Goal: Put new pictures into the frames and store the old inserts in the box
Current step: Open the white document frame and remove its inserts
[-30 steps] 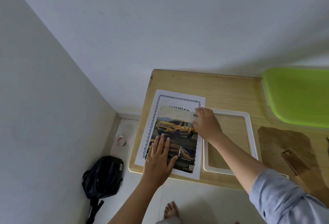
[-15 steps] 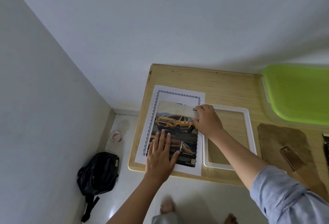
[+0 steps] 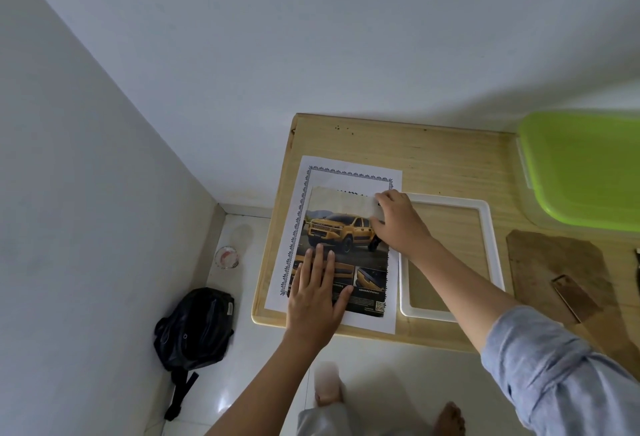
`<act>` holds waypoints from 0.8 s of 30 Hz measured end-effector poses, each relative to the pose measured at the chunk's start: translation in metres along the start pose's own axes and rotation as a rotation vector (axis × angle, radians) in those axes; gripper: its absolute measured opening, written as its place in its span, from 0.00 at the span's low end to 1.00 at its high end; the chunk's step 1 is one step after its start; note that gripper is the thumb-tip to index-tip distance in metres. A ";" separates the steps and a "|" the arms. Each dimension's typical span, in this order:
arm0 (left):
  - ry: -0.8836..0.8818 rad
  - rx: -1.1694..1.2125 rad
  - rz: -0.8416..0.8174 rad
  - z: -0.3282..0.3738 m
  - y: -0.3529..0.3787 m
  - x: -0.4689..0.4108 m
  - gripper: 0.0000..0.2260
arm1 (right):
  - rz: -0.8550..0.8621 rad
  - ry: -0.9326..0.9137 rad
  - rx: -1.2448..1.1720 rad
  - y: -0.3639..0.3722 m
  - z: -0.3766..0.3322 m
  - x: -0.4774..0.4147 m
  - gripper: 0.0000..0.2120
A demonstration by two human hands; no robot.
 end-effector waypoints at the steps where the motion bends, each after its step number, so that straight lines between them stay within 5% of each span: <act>1: 0.009 0.009 0.003 0.000 0.001 0.000 0.29 | 0.001 0.003 -0.009 0.000 0.001 -0.001 0.19; 9: 0.020 0.019 -0.016 -0.001 0.002 0.000 0.30 | -0.068 0.054 -0.038 -0.004 0.008 -0.011 0.20; 14: 0.000 0.046 -0.021 0.002 -0.002 0.000 0.29 | 0.065 0.148 -0.287 -0.012 0.008 -0.016 0.09; 18: -0.022 0.043 0.000 0.006 -0.007 -0.004 0.28 | 0.031 0.174 -0.513 -0.018 0.001 -0.012 0.10; 24: -0.030 0.313 0.033 0.016 -0.038 -0.014 0.31 | 0.091 0.169 -0.610 -0.044 -0.007 -0.007 0.12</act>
Point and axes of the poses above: each hand's wrist, its own x-axis away from the middle knuckle, its own y-axis out of the palm, z = x × y, the point moved 4 cm from there along -x, towards the middle knuckle
